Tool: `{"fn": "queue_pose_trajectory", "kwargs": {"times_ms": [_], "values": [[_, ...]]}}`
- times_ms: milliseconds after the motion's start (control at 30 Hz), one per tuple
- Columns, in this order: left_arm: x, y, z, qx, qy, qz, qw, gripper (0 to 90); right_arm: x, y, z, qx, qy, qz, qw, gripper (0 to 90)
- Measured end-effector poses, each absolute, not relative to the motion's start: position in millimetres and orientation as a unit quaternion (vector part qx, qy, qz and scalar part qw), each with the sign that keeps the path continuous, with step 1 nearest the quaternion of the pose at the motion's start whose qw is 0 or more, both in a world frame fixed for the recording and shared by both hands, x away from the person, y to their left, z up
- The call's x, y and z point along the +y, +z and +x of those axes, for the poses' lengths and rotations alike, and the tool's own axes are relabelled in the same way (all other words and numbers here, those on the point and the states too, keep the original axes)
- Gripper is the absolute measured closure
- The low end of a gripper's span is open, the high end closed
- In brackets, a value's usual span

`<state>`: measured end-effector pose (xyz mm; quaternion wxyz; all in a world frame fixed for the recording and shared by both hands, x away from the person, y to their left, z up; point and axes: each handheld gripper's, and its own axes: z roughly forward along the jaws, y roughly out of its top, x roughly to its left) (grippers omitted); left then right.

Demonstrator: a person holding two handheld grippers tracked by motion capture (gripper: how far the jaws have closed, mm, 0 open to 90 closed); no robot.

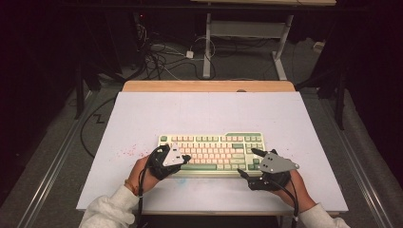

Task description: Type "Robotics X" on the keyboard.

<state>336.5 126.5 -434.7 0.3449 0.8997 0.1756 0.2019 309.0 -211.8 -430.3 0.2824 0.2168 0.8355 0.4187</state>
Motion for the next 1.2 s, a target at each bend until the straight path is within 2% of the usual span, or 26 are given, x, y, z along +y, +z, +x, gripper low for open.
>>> {"fn": "queue_pose_trajectory", "kwargs": {"times_ms": [100,133,267,367,400,467,533,667,800,967,1033,1100,1167,1200], "values": [[129,-434,337,0.178,0.214,0.896,0.345,87.0,-212,-430,308,0.838,0.420,0.210,0.279,20.8],[130,-434,337,0.178,0.217,0.895,0.345,83.1,-212,-430,309,0.837,0.421,0.211,0.278,20.8],[134,-432,337,0.185,0.226,0.888,0.356,82.6,-214,-429,309,0.834,0.424,0.214,0.280,20.1],[136,-430,336,0.186,0.235,0.883,0.361,78.6,-215,-429,309,0.831,0.427,0.218,0.283,20.1],[136,-429,336,0.187,0.237,0.882,0.363,74.2,-215,-429,309,0.827,0.429,0.221,0.287,20.4],[137,-429,335,0.186,0.242,0.880,0.364,70.9,-216,-428,310,0.826,0.431,0.223,0.285,20.6],[138,-429,335,0.187,0.244,0.878,0.367,62.6,-217,-428,310,0.826,0.429,0.224,0.287,20.5],[138,-428,332,0.180,0.255,0.872,0.378,57.1,-216,-429,310,0.828,0.426,0.225,0.288,20.3],[137,-429,333,0.184,0.258,0.872,0.374,46.8,-216,-429,311,0.828,0.425,0.227,0.286,20.1],[136,-432,331,0.184,0.264,0.871,0.371,41.3,-217,-429,311,0.828,0.424,0.228,0.286,20.1],[136,-433,331,0.185,0.266,0.872,0.368,33.0,-216,-430,311,0.828,0.424,0.228,0.288,20.2],[136,-433,330,0.185,0.269,0.870,0.371,32.5,-217,-429,311,0.825,0.427,0.230,0.291,20.6],[136,-434,330,0.189,0.270,0.868,0.373,25.7,-218,-428,311,0.825,0.427,0.233,0.287,20.6],[137,-434,330,0.189,0.269,0.866,0.377,25.1,-218,-428,311,0.825,0.427,0.235,0.286,20.2]]}}
